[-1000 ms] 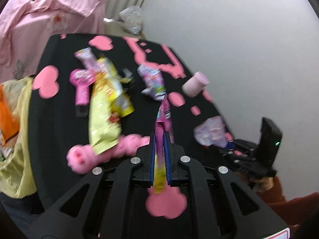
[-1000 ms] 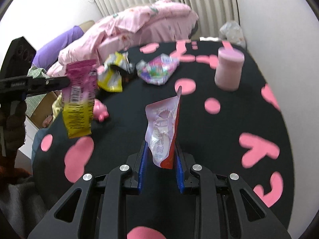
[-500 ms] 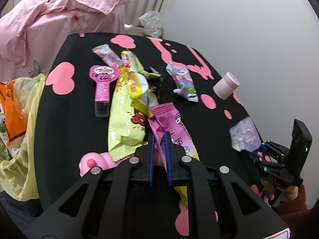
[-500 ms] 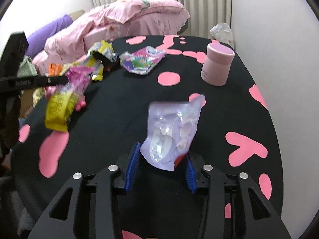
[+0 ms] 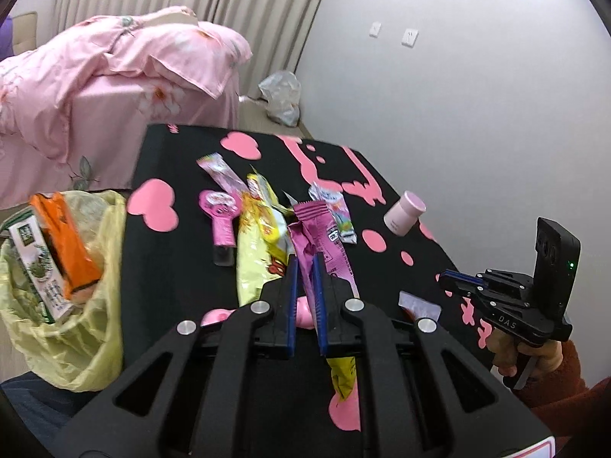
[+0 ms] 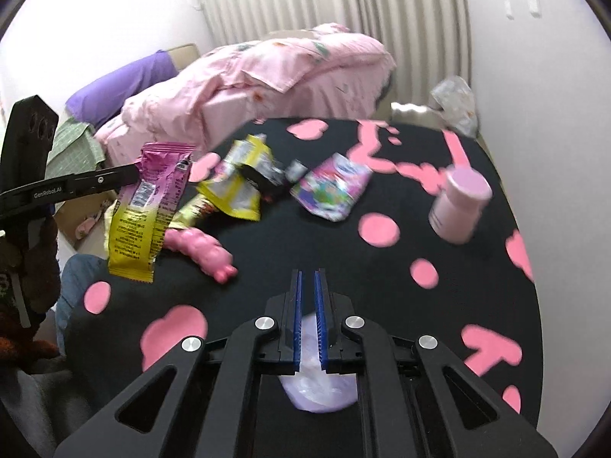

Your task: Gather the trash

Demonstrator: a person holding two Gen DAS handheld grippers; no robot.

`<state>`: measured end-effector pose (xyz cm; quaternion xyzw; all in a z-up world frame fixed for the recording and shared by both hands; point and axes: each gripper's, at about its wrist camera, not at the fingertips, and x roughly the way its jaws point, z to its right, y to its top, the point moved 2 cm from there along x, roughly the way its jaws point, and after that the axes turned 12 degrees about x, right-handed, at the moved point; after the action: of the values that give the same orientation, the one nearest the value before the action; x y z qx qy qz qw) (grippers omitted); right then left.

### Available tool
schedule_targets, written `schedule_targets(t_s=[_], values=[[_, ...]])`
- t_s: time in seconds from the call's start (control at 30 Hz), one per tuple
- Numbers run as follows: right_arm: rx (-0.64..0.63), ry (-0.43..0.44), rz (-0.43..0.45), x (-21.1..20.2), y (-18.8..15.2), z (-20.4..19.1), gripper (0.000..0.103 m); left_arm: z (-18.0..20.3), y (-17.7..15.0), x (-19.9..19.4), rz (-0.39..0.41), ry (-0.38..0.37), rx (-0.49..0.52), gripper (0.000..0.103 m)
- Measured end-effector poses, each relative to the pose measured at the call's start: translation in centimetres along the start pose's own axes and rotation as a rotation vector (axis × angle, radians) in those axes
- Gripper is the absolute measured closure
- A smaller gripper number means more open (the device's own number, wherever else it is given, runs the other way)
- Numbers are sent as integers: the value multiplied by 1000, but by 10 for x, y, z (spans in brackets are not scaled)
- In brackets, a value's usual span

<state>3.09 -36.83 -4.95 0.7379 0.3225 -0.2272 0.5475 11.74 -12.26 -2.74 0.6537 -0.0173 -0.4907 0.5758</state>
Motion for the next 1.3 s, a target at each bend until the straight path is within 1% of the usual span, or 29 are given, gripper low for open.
schedule_targets(t_s=[0.07,0.13,0.2,0.23,0.27,0.3,0.33,0.37,0.4,0.43,0.53,0.6,0.67,0.7,0.77,0.8,0.83,0.87,0.9,0.97,1.0,1.2,1.3], values=[[-39,-10,-4,-2,-1,-6,98,-8,-3,-8,8,-3,-30,95],[-61,16,-4,-7,-4,-7,98,-12,-7,-12,8,-22,-44,95],[-27,-1,15,-15,-10,4,96,-14,-12,-10,-4,-34,-51,95],[-10,-1,24,-18,-14,11,94,-16,-16,-7,-16,-44,-59,95],[3,-1,26,-20,-17,15,81,-18,-20,-2,-31,-53,-73,95],[32,0,14,-21,-25,25,51,-19,-23,0,-40,-55,-82,95],[53,9,-20,-20,-33,33,38,-21,-27,4,-50,-53,-91,95],[62,11,-56,-17,-37,37,34,-23,-30,8,-60,-45,-99,95],[69,4,-97,-14,-44,42,34,-24,-33,10,-66,-39,-103,95],[67,-24,-130,-10,-52,46,34,-26,-35,14,-73,-29,-108,95],[38,-91,-159,0,-66,47,34,-30,-41,24,-99,-19,-124,95],[11,-96,-165,7,-67,45,34,-31,-44,30,-113,-17,-131,95],[-38,-78,-191,17,-67,39,34,-30,-45,33,-121,-17,-132,95],[-69,-86,-198,23,-65,35,34,-29,-46,33,-123,-16,-127,95],[-91,-86,-192,30,-64,35,35,-27,-46,34,-124,-16,-121,95],[-84,-67,-190,31,-63,35,45,-26,-46,34,-123,-17,-120,95],[-72,-55,-190,31,-60,35,48,-27,-45,34,-122,-18,-118,95],[-82,-74,-173,29,-59,34,54,-26,-46,33,-120,-20,-115,95],[-94,-86,-161,27,-58,32,57,-26,-45,32,-117,-22,-114,95],[-103,-101,-140,21,-54,29,75,-24,-43,29,-103,-30,-112,95],[-100,-97,-138,19,-53,28,78,-23,-42,27,-97,-32,-111,95],[-97,-47,-79,5,-33,14,78,-16,-29,4,-28,-34,-74,95],[-119,-19,-44,-1,-19,-3,78,-18,-23,-11,14,-28,-67,95]])
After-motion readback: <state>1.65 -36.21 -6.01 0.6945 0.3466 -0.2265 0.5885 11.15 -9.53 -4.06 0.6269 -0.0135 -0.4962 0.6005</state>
